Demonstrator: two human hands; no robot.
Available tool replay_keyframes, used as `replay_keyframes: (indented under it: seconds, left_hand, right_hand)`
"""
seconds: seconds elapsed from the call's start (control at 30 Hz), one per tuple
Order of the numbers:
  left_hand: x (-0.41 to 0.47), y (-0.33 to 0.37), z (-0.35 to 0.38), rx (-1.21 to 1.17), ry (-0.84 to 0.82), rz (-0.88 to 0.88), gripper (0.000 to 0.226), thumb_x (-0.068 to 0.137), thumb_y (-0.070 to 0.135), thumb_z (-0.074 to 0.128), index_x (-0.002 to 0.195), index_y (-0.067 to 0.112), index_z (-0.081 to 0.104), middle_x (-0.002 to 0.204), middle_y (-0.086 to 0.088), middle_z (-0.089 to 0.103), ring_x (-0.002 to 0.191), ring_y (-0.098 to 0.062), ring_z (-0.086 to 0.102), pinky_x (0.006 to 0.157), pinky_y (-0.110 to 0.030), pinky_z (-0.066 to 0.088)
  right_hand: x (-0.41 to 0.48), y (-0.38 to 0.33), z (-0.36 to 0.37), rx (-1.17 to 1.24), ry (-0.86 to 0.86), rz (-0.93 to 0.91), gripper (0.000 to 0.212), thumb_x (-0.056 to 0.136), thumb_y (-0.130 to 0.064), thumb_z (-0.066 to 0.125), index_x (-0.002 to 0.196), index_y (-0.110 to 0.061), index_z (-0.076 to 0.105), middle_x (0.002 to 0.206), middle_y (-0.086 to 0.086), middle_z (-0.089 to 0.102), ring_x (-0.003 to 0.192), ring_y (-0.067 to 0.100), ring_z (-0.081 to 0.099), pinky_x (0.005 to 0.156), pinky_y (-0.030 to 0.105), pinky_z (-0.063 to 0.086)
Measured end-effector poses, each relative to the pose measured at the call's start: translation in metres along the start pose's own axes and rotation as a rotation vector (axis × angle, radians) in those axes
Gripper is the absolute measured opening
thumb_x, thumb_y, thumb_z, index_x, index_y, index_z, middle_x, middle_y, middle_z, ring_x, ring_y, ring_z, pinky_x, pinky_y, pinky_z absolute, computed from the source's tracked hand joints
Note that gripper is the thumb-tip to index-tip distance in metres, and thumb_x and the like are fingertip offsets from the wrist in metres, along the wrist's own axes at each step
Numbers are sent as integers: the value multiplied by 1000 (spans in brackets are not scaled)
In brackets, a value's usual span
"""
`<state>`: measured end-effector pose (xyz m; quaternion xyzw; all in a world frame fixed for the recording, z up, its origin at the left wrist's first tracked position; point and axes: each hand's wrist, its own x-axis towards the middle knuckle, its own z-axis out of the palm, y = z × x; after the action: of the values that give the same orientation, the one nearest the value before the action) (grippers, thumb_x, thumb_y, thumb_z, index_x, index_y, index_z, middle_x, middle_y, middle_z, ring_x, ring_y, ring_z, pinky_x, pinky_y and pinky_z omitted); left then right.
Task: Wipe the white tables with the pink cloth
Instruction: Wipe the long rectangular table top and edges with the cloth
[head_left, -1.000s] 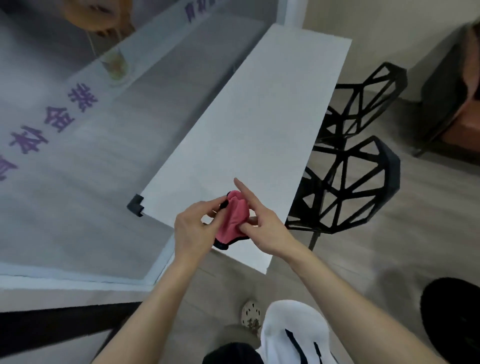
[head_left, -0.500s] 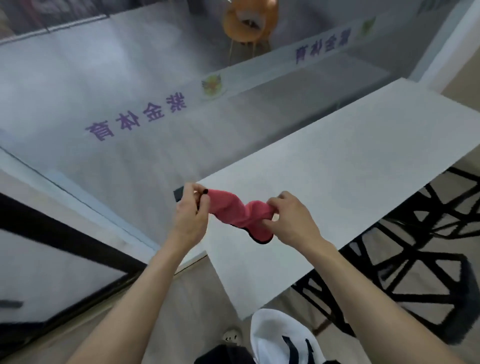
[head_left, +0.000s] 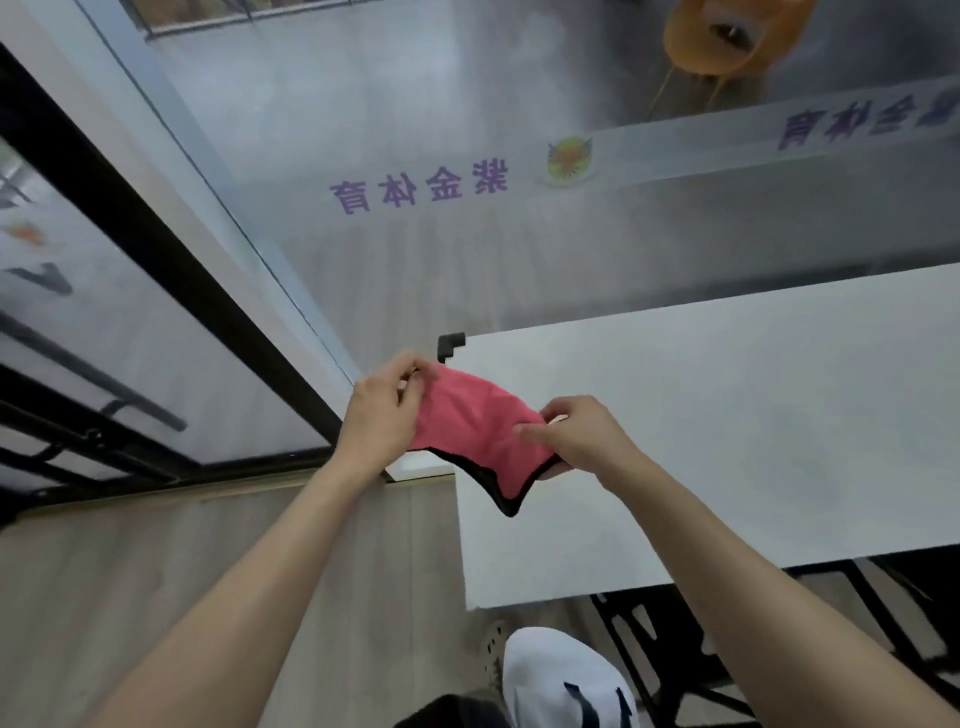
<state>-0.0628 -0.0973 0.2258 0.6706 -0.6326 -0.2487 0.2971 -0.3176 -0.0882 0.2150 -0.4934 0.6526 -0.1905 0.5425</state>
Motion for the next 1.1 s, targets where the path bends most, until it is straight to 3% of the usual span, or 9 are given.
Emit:
replay_keyframes:
  seconds: [0.13, 0.2, 0.3, 0.47, 0.57, 0.7, 0.93, 1.03, 1.1]
  left_hand:
    - [-19, 1, 4, -198, -188, -35, 16, 100, 35, 77, 113, 41, 72, 106, 17, 75, 90, -6, 76, 76, -24, 58]
    - [-25, -2, 5, -241, -252, -39, 43, 85, 41, 92, 122, 43, 69, 111, 16, 76, 97, -4, 75, 77, -21, 61]
    - [-22, -12, 5, -187, -173, 12, 47, 85, 35, 91, 124, 43, 66, 111, 19, 75, 105, -3, 72, 84, -20, 61]
    - [-8, -28, -12, -240, -118, 4, 33, 101, 13, 68, 118, 41, 68, 112, 15, 76, 105, -7, 72, 89, -39, 64]
    - [-3, -35, -24, -333, -210, 28, 34, 106, 10, 61, 122, 40, 67, 116, 17, 75, 111, -13, 71, 97, -42, 61]
    - [6, -45, -37, -485, -170, -25, 43, 110, 23, 63, 144, 47, 55, 119, 19, 74, 114, -9, 72, 102, -36, 59]
    - [17, -74, -32, -294, 70, -188, 53, 103, 48, 69, 149, 38, 44, 110, 8, 78, 86, -9, 77, 82, -35, 59]
    - [16, -87, -29, -457, -124, -349, 76, 88, 49, 88, 148, 34, 43, 123, 9, 74, 106, -14, 77, 93, -37, 61]
    - [13, -95, -30, -509, -256, -380, 63, 83, 28, 96, 136, 28, 61, 119, 6, 79, 112, -19, 77, 92, -36, 63]
  right_hand:
    - [11, -16, 31, 340, -101, 39, 26, 98, -9, 75, 113, 10, 70, 104, 21, 80, 84, 35, 82, 85, 45, 68]
    - [17, -25, 40, 446, -143, 28, 22, 102, -4, 66, 119, 8, 69, 108, 22, 80, 94, 35, 82, 93, 48, 66]
    - [21, -38, 45, 525, -233, 3, 27, 101, 6, 55, 124, 5, 69, 107, 20, 81, 100, 33, 81, 97, 45, 65]
    - [42, -38, 53, -18, 77, -211, 51, 85, -10, 82, 131, -20, 65, 129, -8, 71, 115, 13, 72, 92, 36, 63]
    - [56, -42, 56, -146, -90, -236, 93, 83, -15, 85, 162, -32, 39, 150, -20, 48, 135, 3, 51, 109, 32, 50]
    - [57, -54, 53, -34, -271, -264, 28, 89, -18, 84, 117, -16, 77, 113, 14, 76, 102, 17, 73, 94, 35, 59]
    - [62, -75, 65, 98, -179, -214, 21, 94, -23, 85, 100, -3, 79, 88, 11, 79, 83, 27, 80, 74, 39, 68]
    - [67, -75, 72, 18, -110, -232, 15, 96, -26, 82, 99, -11, 79, 94, 14, 79, 84, 30, 80, 70, 41, 68]
    - [68, -71, 76, -60, -81, -240, 16, 95, -28, 82, 98, -13, 76, 93, 12, 79, 83, 27, 80, 72, 43, 69]
